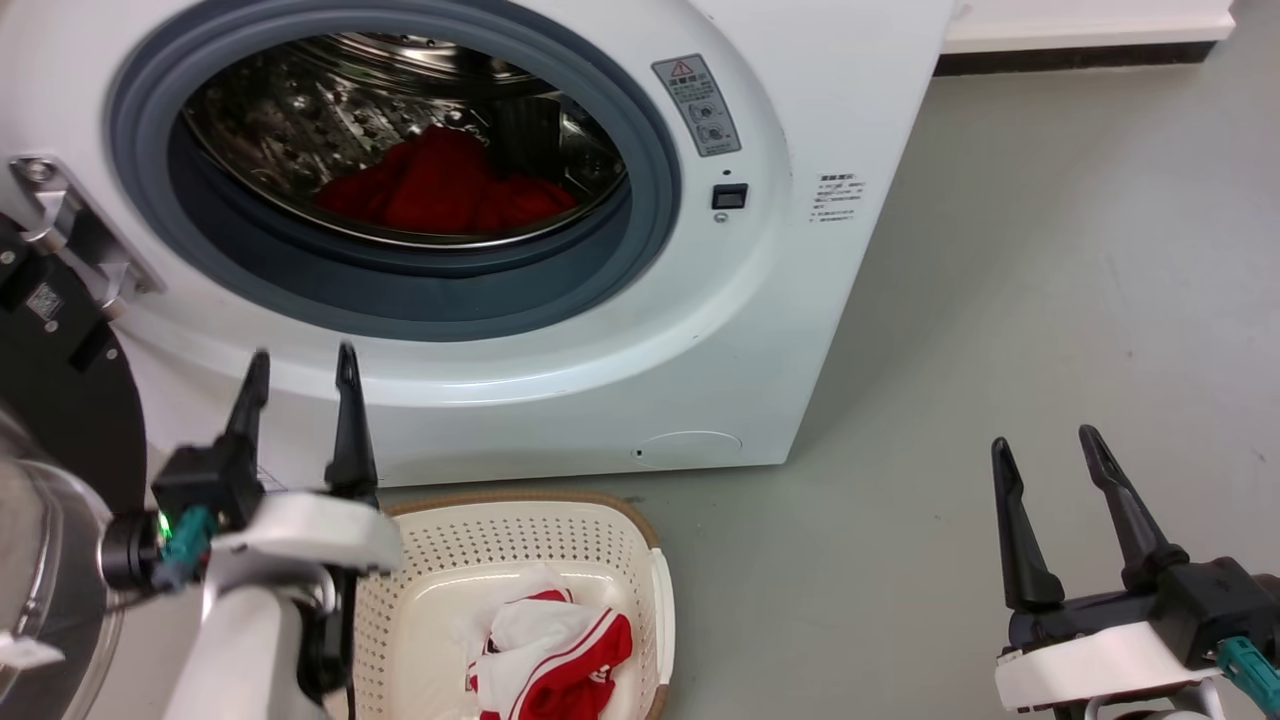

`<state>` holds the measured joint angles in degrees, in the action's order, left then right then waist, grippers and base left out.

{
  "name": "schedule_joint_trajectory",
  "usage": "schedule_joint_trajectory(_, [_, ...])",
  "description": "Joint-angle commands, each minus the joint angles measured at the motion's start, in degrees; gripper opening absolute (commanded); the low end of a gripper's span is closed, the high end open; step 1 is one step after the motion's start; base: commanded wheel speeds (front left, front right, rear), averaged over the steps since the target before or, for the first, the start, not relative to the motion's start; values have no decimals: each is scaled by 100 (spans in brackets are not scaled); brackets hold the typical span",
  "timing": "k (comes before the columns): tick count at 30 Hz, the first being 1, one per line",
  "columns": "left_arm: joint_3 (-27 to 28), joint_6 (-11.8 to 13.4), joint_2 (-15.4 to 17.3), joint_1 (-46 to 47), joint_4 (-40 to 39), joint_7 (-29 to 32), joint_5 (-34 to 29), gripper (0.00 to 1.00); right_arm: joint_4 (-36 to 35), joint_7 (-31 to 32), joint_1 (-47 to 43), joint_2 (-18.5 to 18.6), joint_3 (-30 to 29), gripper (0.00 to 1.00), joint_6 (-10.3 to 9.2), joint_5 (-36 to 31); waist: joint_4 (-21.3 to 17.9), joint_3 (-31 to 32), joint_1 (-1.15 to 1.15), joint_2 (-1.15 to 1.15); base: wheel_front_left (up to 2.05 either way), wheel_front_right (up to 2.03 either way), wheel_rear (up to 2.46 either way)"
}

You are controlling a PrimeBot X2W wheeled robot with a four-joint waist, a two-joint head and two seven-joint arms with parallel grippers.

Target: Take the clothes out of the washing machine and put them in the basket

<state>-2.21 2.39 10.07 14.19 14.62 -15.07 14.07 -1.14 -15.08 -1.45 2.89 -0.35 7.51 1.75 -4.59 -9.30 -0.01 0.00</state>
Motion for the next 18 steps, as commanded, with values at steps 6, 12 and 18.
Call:
schedule_joint_trajectory(6, [-2,-187,91,926,530,-15,-184,100,-80,-14,169,-3,52,100,-4,70,-181,-260,1,0,0,0,0])
schedule_joint_trajectory(12, [-261,-399,337,2099,1430,413,-380,100,-158,-13,418,-3,122,100,-4,107,-401,-792,1,0,0,0,0])
schedule_joint_trajectory(18, [-509,-655,613,3421,2428,950,-536,100,-215,-14,768,-5,171,100,-4,209,-636,-1441,1,0,0,0,0])
